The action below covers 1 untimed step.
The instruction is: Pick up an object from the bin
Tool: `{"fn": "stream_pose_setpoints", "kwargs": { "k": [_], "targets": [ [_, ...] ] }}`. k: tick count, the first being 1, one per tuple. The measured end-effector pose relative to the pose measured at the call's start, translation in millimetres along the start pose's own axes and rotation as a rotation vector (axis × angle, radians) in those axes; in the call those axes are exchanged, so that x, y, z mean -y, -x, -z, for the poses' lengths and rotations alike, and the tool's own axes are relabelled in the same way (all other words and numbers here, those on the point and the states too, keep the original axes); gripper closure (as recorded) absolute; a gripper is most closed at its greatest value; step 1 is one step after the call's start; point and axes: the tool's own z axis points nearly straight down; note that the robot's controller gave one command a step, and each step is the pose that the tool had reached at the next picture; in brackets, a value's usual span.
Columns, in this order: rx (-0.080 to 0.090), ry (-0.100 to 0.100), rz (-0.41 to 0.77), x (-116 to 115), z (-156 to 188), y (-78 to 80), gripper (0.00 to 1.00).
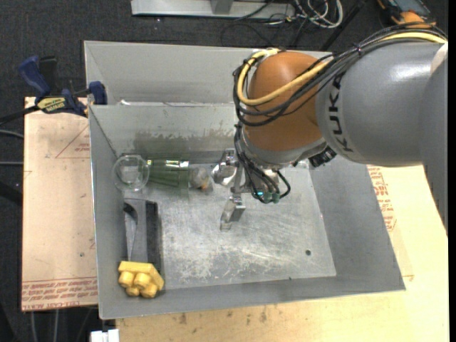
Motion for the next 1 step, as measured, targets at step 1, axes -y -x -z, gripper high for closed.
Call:
{"fn": "stream_pose_setpoints", "kwargs": {
  "k": [1],
  "targets": [
    [0.008, 0.001, -0.002, 0.5, 4.5, 1.8, 0.00]
  ]
}}
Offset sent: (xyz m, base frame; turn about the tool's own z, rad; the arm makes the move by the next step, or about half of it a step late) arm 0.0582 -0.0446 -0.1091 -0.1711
